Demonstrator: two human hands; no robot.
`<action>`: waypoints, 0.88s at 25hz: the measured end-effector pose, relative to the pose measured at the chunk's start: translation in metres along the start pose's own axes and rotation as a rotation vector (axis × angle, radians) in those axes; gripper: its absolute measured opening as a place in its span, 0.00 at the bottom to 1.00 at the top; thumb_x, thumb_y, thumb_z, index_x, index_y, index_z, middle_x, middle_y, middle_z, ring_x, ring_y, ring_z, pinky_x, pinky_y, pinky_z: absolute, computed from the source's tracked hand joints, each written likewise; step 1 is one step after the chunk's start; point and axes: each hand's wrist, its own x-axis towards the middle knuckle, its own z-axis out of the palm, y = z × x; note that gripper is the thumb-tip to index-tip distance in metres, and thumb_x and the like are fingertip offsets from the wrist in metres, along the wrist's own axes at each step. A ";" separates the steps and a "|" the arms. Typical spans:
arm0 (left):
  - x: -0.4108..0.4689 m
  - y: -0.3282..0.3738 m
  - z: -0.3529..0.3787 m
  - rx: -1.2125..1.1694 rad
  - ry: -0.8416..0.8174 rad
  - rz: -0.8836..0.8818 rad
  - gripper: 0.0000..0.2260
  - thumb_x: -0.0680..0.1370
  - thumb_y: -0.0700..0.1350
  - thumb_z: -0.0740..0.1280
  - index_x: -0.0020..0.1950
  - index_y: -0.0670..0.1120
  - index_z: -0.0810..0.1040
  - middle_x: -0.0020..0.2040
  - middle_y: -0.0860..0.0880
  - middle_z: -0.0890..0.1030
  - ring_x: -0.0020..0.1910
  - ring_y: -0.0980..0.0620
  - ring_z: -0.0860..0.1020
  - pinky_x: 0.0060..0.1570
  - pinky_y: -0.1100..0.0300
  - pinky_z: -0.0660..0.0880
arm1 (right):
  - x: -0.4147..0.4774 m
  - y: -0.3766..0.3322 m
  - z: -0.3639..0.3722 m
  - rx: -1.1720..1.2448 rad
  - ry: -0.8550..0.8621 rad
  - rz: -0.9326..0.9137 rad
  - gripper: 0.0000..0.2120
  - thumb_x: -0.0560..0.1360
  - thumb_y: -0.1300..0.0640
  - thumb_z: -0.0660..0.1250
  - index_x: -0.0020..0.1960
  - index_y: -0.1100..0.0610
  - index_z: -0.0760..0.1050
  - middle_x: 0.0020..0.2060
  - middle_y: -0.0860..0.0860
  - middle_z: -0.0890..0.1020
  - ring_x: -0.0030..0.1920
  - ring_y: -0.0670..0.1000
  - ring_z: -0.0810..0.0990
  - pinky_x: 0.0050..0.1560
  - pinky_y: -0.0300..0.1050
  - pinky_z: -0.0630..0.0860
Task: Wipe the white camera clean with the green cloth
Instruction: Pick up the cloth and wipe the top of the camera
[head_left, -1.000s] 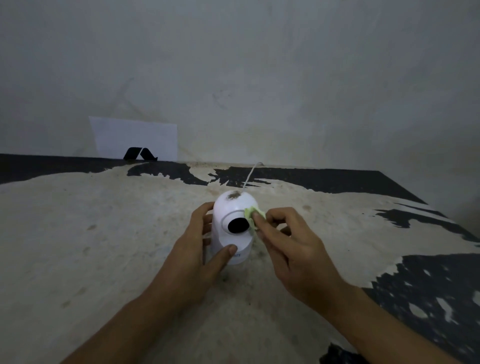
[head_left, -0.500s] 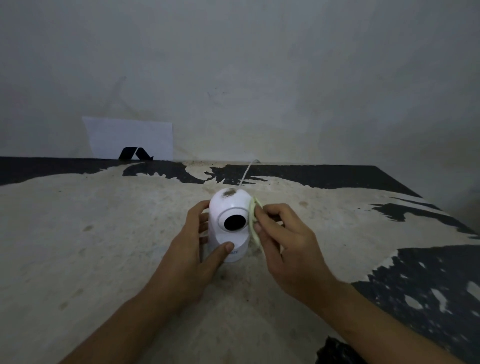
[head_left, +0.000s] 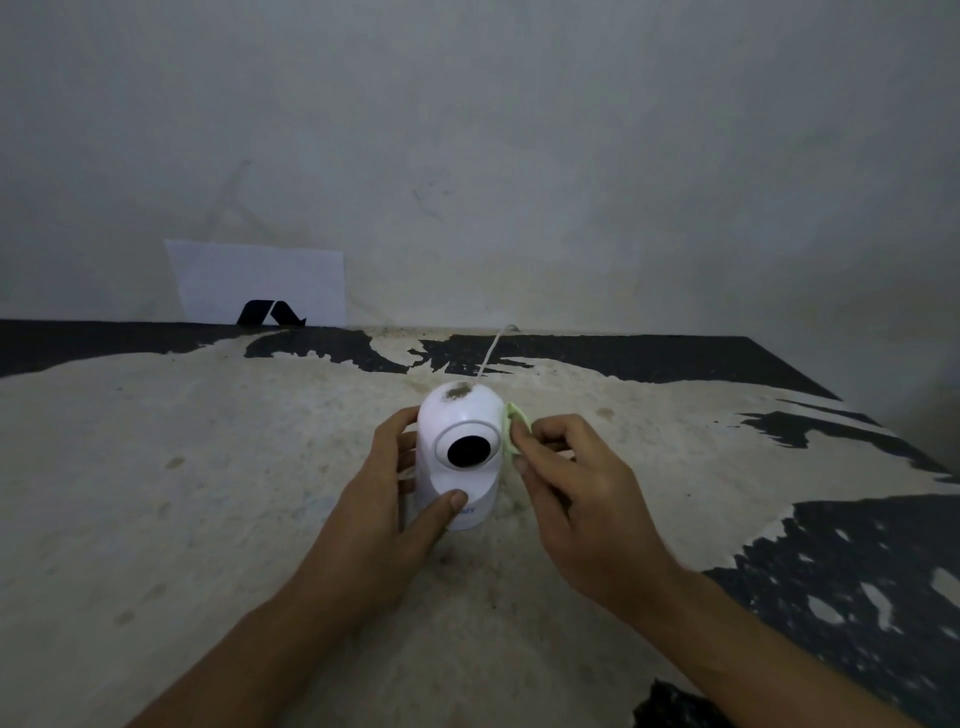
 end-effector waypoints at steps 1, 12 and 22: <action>0.000 0.000 0.000 0.000 -0.002 0.003 0.30 0.64 0.66 0.63 0.58 0.79 0.47 0.54 0.77 0.61 0.50 0.78 0.65 0.46 0.78 0.63 | -0.002 -0.001 -0.002 -0.053 -0.027 -0.039 0.18 0.77 0.65 0.63 0.67 0.63 0.71 0.50 0.59 0.78 0.47 0.52 0.76 0.42 0.42 0.77; -0.001 0.002 -0.001 -0.017 0.011 0.020 0.31 0.66 0.62 0.65 0.60 0.75 0.49 0.56 0.75 0.63 0.50 0.79 0.66 0.42 0.81 0.65 | -0.020 0.003 -0.002 -0.319 -0.163 -0.159 0.17 0.78 0.62 0.57 0.66 0.61 0.72 0.47 0.58 0.79 0.41 0.54 0.77 0.32 0.46 0.78; 0.000 0.000 -0.001 -0.039 0.003 0.009 0.30 0.67 0.62 0.67 0.59 0.77 0.50 0.54 0.77 0.62 0.50 0.83 0.66 0.39 0.84 0.66 | 0.015 0.004 0.000 -0.216 -0.024 -0.172 0.20 0.77 0.60 0.55 0.67 0.59 0.71 0.53 0.59 0.77 0.52 0.54 0.74 0.46 0.40 0.75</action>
